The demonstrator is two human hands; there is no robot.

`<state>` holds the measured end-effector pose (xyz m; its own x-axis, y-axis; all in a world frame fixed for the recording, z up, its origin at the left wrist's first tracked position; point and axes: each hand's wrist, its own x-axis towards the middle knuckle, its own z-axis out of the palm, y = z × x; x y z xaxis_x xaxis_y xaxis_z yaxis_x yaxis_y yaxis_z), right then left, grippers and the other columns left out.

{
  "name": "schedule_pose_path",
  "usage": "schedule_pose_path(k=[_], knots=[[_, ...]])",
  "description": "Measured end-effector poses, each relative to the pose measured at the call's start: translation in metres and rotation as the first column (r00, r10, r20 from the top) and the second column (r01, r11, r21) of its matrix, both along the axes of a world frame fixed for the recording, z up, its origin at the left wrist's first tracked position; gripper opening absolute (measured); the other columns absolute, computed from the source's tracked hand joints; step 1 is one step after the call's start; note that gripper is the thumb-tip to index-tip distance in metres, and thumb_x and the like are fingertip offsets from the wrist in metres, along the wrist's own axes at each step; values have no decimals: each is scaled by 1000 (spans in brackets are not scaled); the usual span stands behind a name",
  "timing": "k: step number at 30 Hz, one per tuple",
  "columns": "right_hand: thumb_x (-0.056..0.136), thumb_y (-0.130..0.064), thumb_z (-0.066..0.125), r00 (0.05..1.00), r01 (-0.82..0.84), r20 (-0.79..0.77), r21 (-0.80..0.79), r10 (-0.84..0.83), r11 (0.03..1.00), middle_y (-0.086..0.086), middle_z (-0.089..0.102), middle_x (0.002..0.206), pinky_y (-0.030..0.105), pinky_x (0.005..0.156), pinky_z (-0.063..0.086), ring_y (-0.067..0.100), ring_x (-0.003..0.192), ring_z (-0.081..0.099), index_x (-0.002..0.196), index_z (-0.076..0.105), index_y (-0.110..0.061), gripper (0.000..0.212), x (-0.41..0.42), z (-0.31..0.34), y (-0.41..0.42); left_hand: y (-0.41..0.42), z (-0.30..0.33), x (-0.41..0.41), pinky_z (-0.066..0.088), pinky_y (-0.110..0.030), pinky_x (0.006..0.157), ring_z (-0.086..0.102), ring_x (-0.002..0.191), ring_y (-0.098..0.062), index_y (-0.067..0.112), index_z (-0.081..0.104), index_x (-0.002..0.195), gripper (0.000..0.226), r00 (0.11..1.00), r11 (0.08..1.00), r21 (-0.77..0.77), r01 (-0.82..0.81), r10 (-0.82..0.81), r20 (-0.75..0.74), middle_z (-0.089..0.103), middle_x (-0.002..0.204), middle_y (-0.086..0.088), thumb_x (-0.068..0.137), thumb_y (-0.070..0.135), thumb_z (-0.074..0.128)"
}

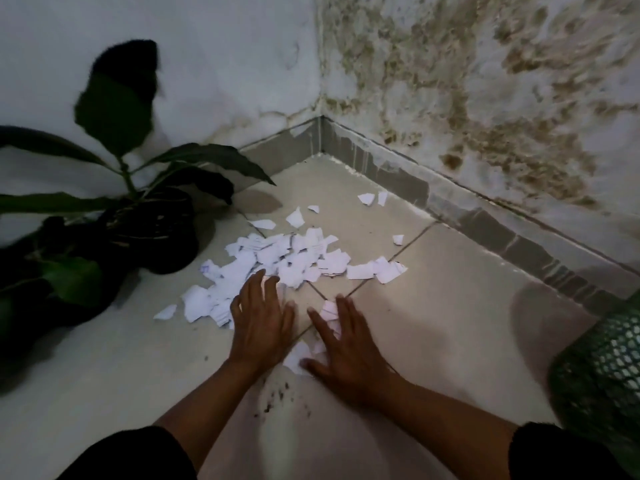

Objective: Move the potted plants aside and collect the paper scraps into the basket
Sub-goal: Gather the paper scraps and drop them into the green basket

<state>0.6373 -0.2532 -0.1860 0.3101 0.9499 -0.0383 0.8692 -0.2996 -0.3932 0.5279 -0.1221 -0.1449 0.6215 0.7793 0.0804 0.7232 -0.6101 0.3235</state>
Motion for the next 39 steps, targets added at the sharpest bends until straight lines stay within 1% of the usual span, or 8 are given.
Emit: schedule_pose_path(k=[4, 10, 14, 19, 26, 32, 36, 39], knots=[[85, -65, 40, 995, -77, 78, 130, 67, 989, 16, 5, 159, 57, 113, 23, 39, 146, 10, 149, 18, -39, 72, -16, 1, 46, 31, -5, -45, 18, -51, 113, 20, 141, -32, 16, 31, 142, 70, 972, 972, -36, -230, 232, 42, 23, 154, -14, 84, 54, 25], [76, -83, 32, 804, 595, 30, -47, -594, 802, 33, -9, 154, 56, 115, 0, 48, 143, -9, 149, 0, -44, 89, 39, 6, 68, 46, -18, -32, 12, -48, 116, 14, 144, -34, 15, 19, 147, 72, 780, 773, -284, -567, 615, 119, 20, 155, -17, 90, 44, 52], [82, -69, 37, 919, 390, 10, 124, -394, 912, 26, 32, 147, 46, 115, 21, 38, 139, 27, 149, 24, -32, 77, 39, 6, 83, 55, -26, -4, 23, -47, 114, 27, 139, -33, 14, 24, 146, 75, 843, 881, -284, -378, 454, 287, 29, 152, -14, 85, 54, 46], [79, -47, 54, 874, 435, 28, 400, -485, 807, 16, 52, 125, 44, 93, 45, 34, 110, 53, 128, 52, -20, 56, 57, 9, 107, 56, -35, 1, 26, -52, 109, 34, 134, -33, 12, 39, 133, 71, 856, 900, -28, -436, 424, 296, 41, 141, -15, 82, 60, 33], [91, -52, 45, 807, 578, 41, 149, -589, 802, 21, 21, 154, 48, 115, 20, 37, 143, 19, 147, 28, -19, 67, 149, 11, 151, 67, -42, 31, 4, -41, 117, 27, 142, -21, 19, 43, 136, 66, 981, 983, 133, -129, 107, 164, 38, 149, -5, 86, 60, 31], [89, -69, 27, 833, 550, 37, -157, -552, 820, 14, -9, 160, 52, 117, 2, 31, 148, -7, 151, 11, -32, 75, 206, 14, 171, 71, -42, 32, 1, -38, 118, 19, 146, -19, 23, 32, 143, 72, 987, 990, 84, -117, 107, 119, 26, 155, -4, 86, 65, 20], [89, -67, 22, 856, 514, 128, -118, -501, 849, 24, 21, 154, 51, 115, 15, 36, 144, 19, 145, 33, -19, 74, 206, 7, 175, 70, -42, 32, 0, -36, 117, 18, 146, -20, 20, 33, 143, 75, 989, 990, 78, -121, 113, 97, 25, 156, -5, 85, 66, 19], [87, -58, 27, 907, 328, 237, 123, -348, 937, 24, 62, 112, 44, 91, 42, 38, 106, 58, 108, 64, -9, 64, 171, 0, 163, 71, -43, 32, -1, -35, 117, 17, 146, -19, 21, 32, 144, 76, 989, 989, 79, -122, 114, 97, 24, 156, -4, 85, 66, 19]])
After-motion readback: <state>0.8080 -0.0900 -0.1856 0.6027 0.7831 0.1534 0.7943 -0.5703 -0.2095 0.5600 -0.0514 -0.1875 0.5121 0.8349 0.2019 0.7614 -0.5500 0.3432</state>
